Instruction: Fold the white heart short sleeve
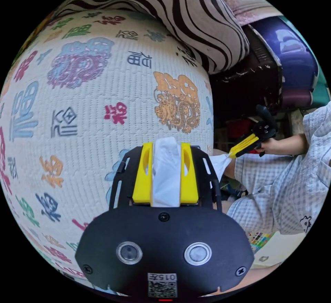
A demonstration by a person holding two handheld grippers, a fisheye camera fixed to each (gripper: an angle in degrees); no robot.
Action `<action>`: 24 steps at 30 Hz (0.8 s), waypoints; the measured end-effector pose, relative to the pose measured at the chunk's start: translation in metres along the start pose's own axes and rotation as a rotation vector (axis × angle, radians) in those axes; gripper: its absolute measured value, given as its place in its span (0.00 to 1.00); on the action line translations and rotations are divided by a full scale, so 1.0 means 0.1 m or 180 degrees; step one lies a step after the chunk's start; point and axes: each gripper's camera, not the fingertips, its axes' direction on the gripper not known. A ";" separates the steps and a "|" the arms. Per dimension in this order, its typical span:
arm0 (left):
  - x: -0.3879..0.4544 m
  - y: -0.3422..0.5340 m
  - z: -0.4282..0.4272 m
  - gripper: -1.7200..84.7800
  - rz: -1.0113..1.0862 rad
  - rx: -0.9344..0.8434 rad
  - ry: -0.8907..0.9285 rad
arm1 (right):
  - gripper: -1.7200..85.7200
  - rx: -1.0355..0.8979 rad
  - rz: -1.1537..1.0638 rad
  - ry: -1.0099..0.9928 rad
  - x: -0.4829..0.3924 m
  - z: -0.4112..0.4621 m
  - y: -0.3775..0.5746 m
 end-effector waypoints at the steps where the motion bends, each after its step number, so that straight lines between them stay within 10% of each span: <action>1: 0.08 -0.12 0.11 0.16 0.0107 -0.0060 0.0067 | 0.01 0.0025 0.0044 -0.0020 0.00 -0.04 0.10; 9: 0.59 -0.27 0.47 0.04 0.0360 -0.0575 -0.0368 | 0.02 0.0022 -0.0068 0.0004 -0.27 -0.17 0.68; 20: 2.12 2.74 -1.69 0.03 -0.1362 0.2526 -0.0654 | 0.02 0.1099 -0.0851 -0.0041 -1.51 -1.28 1.71; 24: 3.24 3.62 -2.15 0.03 -0.1362 0.2855 -0.1257 | 0.02 0.1506 -0.1466 0.0033 -2.40 -1.63 2.37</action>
